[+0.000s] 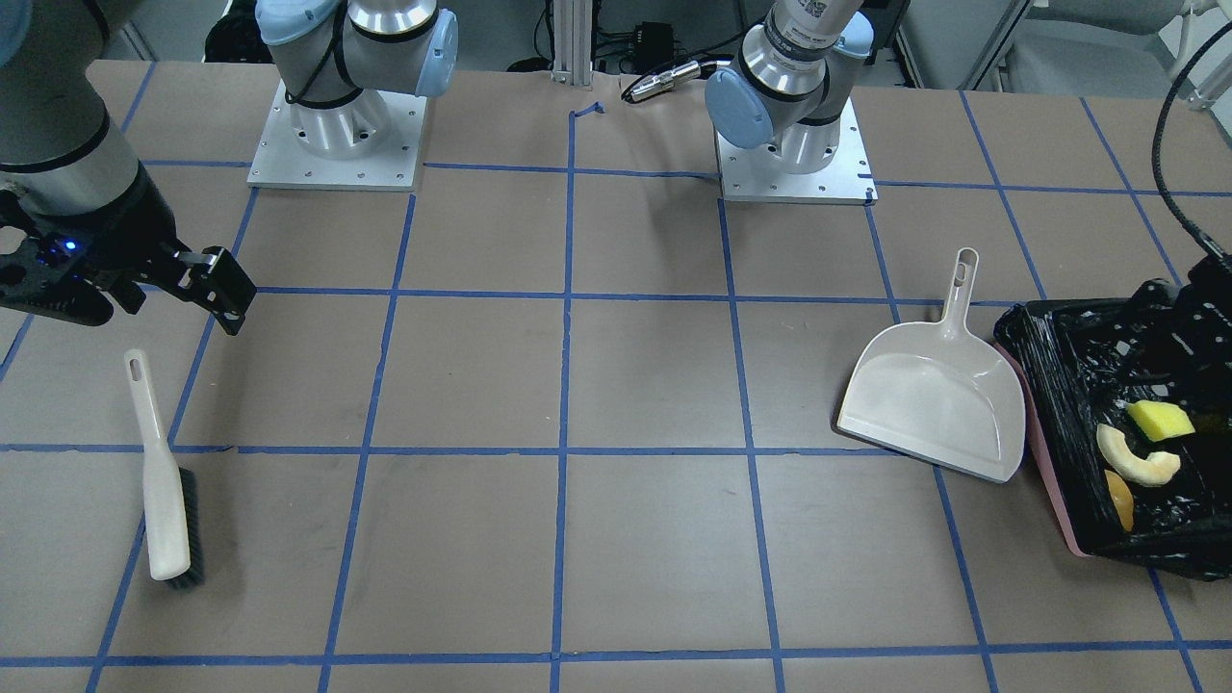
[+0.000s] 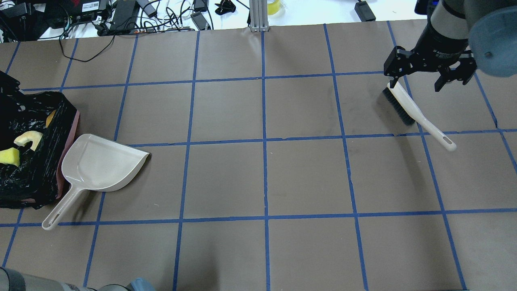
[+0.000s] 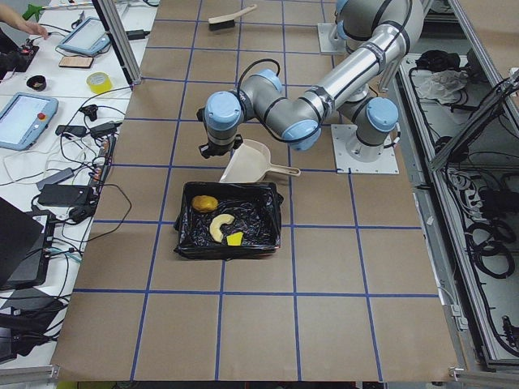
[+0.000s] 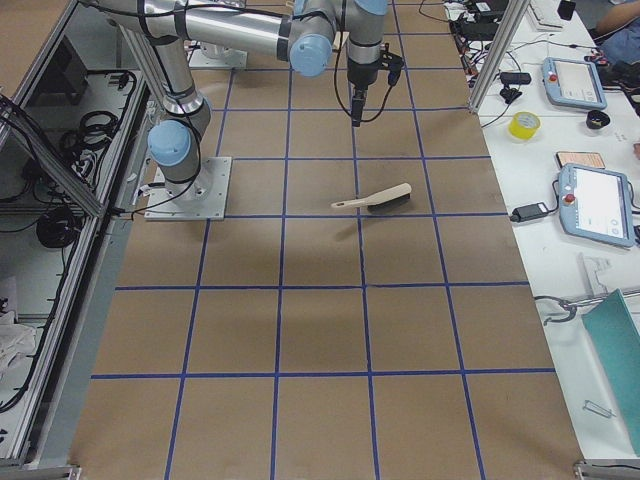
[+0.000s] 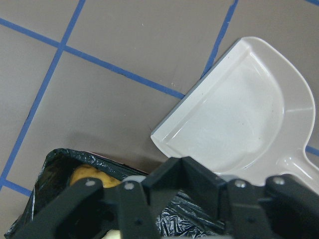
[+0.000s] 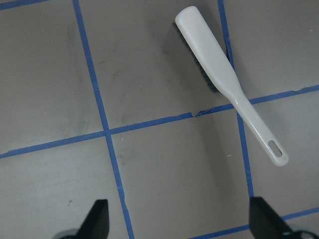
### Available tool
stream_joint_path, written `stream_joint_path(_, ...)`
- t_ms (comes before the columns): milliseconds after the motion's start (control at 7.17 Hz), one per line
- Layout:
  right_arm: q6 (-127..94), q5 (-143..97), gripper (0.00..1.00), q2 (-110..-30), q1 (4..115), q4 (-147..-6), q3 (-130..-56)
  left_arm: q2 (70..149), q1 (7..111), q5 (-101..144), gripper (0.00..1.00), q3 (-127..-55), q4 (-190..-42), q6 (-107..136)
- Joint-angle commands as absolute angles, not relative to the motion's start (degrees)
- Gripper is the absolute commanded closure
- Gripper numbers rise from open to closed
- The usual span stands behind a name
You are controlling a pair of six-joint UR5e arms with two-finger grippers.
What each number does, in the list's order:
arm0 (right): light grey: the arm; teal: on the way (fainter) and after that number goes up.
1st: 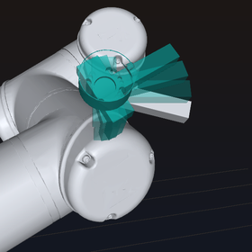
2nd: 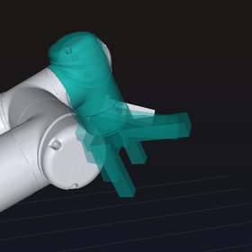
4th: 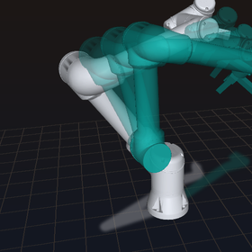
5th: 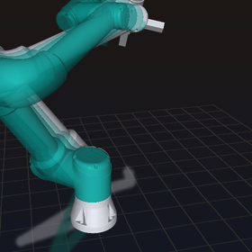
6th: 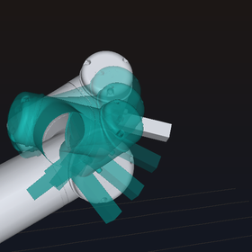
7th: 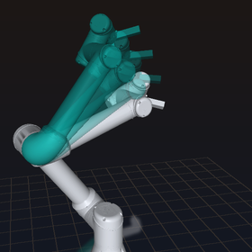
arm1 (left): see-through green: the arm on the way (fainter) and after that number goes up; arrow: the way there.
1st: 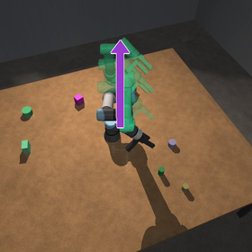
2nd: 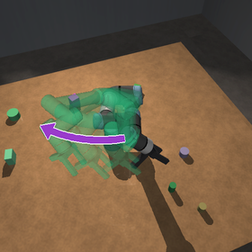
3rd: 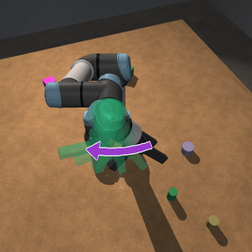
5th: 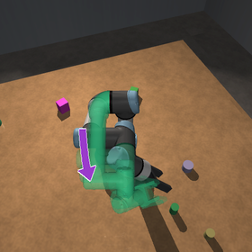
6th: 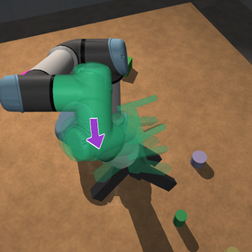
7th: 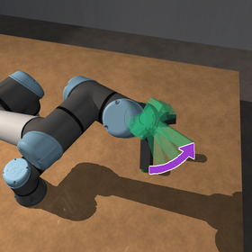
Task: Sweep and dump trash into bin
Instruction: 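Lower the brush onto the table and open the right gripper, then lift the emptied dustpan away from the bin with the left gripper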
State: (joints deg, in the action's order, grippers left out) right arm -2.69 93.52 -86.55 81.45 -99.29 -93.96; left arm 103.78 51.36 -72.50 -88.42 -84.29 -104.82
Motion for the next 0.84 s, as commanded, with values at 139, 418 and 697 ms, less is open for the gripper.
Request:
stream_joint_path(139,-1.76,93.52,0.00,-86.84,81.56,-99.93,-93.78,100.74,56.25,-81.52,0.11,-93.67,-84.29,-78.50)
stream_joint_path(418,-1.76,93.51,0.00,-86.84,82.09,-99.67,-93.69,98.01,56.16,-88.09,0.00,-98.50,-84.73,-59.11)
stream_joint_path(697,-1.76,93.43,0.00,-86.84,83.14,-99.67,-93.69,96.33,55.20,-91.93,0.00,-106.73,-84.99,-50.80)
